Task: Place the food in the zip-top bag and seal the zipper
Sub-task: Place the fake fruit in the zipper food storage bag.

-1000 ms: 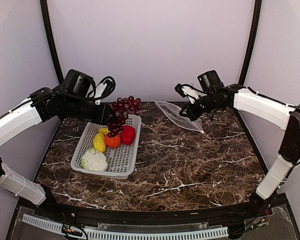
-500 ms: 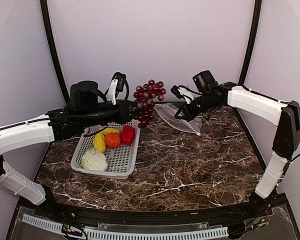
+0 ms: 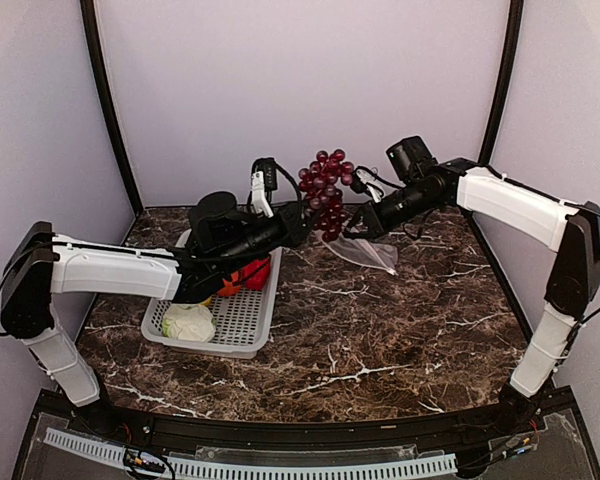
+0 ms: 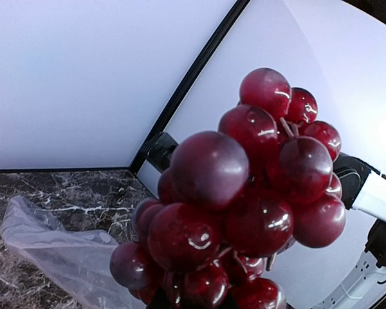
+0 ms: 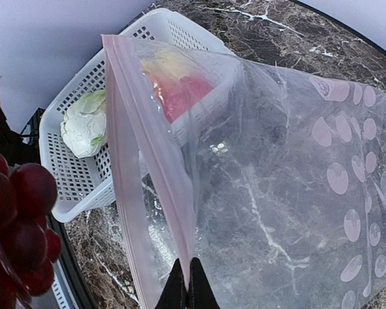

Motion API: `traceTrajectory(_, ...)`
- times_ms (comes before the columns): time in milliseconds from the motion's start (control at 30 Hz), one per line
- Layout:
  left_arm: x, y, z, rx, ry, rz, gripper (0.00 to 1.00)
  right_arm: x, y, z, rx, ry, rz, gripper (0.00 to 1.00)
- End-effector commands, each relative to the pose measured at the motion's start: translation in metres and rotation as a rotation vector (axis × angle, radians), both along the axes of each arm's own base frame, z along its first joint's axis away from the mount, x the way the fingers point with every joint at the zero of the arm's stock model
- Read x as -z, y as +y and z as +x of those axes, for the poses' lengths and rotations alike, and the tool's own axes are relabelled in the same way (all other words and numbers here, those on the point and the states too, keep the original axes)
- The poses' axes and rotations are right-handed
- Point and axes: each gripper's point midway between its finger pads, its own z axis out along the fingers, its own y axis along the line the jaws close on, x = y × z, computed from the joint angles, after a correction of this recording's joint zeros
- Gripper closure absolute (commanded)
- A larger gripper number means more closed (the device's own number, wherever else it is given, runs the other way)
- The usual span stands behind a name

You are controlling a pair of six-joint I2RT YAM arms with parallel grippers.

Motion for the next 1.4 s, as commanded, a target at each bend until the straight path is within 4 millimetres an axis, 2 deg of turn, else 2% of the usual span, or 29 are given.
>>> traceTrajectory(0,-0.048,-0.005,0.002,-0.018,-0.122,-0.171,0.99,-0.029,0.005,-0.011,-0.015,0.02,0.072,1.0)
traceTrajectory(200,-0.013,-0.018,0.018,-0.059,-0.121,-0.116,0.99,-0.044,0.002,-0.015,-0.014,0.005,0.092,1.0)
traceTrajectory(533,0.032,-0.01,0.029,-0.149,-0.07,-0.033,0.99,-0.063,-0.015,-0.002,0.077,-0.083,0.079,1.0)
traceTrajectory(633,0.037,-0.011,0.03,-0.178,-0.066,-0.005,0.99,-0.071,-0.021,0.005,0.123,-0.133,0.073,1.0)
traceTrajectory(833,0.05,-0.019,0.039,-0.198,-0.018,0.03,0.99,-0.085,-0.019,0.001,0.117,-0.156,0.12,1.0)
traceTrajectory(967,0.052,-0.03,0.042,-0.177,0.037,0.022,0.99,-0.083,-0.015,-0.004,0.09,-0.139,0.141,1.0)
traceTrajectory(1133,0.029,-0.055,0.032,-0.029,0.08,-0.068,0.99,-0.07,-0.015,-0.004,0.084,-0.149,0.113,1.0)
traceTrajectory(1167,0.031,-0.058,0.031,-0.012,0.115,-0.076,0.99,-0.07,-0.015,-0.003,0.085,-0.161,0.108,1.0)
traceTrajectory(1233,0.019,-0.069,0.023,0.061,0.146,-0.111,0.99,-0.073,-0.017,-0.002,0.088,-0.182,0.107,1.0)
traceTrajectory(1367,0.017,-0.078,0.017,0.13,0.25,-0.167,0.99,-0.079,-0.02,-0.001,0.092,-0.228,0.095,1.0)
